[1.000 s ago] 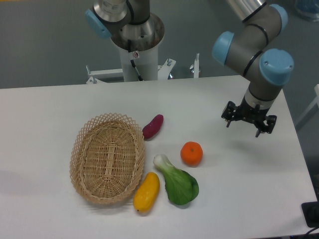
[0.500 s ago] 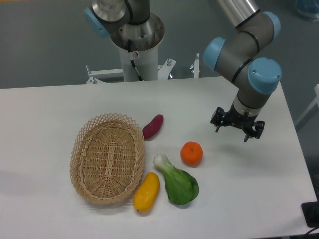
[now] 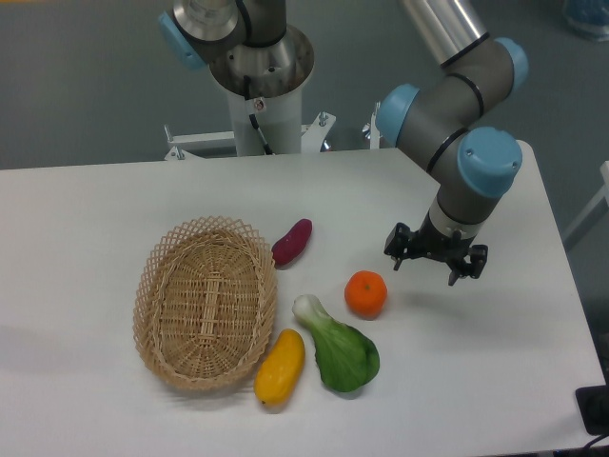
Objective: Pick up the orange from the table
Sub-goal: 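Move the open gripper over the orange and lower toward it, then close the gripper fingers around the orange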
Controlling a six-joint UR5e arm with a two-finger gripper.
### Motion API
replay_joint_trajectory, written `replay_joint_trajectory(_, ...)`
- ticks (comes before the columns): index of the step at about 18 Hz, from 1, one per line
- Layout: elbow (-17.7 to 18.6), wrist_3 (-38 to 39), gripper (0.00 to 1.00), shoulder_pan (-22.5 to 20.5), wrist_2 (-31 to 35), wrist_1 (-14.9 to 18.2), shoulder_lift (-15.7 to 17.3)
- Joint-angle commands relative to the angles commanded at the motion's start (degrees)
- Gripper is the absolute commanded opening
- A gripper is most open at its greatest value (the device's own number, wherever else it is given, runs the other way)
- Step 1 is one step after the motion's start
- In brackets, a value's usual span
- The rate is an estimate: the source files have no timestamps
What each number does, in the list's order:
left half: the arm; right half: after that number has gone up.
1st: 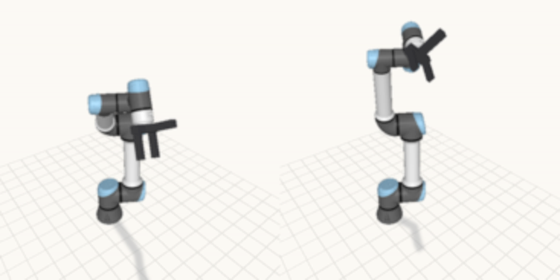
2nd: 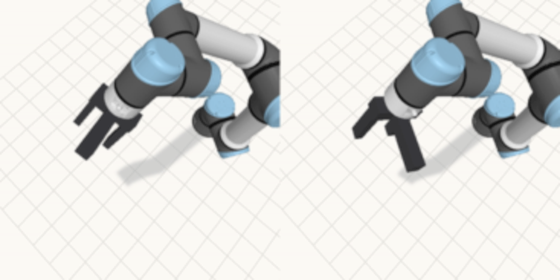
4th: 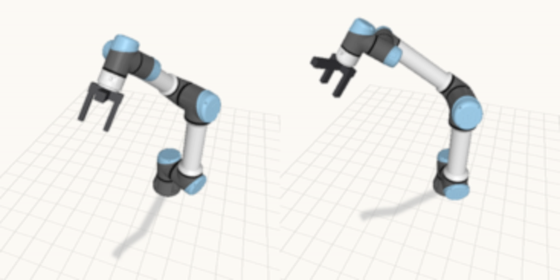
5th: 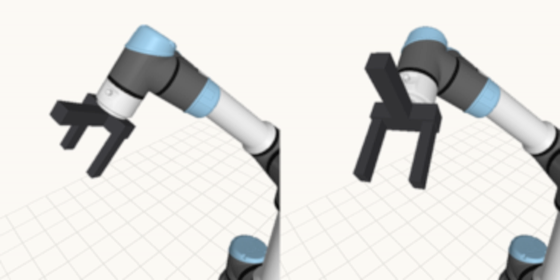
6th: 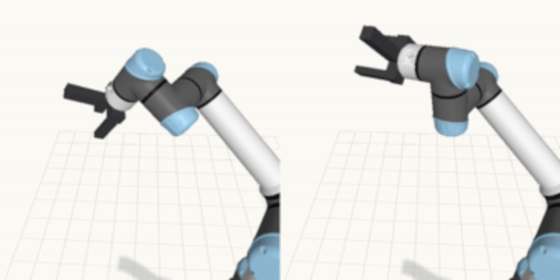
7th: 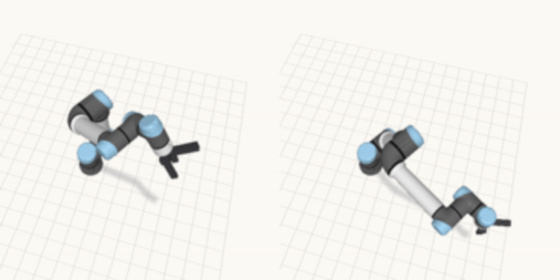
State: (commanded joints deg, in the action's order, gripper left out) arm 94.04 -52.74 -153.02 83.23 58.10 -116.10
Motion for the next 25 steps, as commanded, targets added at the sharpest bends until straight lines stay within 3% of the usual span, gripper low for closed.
replay_joint_trajectory(10, 2.7, 4.0, 1.00, 5.6, 0.4, -0.2, 0.0)
replay_joint_trajectory(16, 4.1, 3.8, 1.00, 5.9, 0.9, -2.4, -0.4)
replay_joint_trajectory(25, 4.1, 4.0, 1.00, 8.5, 6.1, -4.4, -3.8)
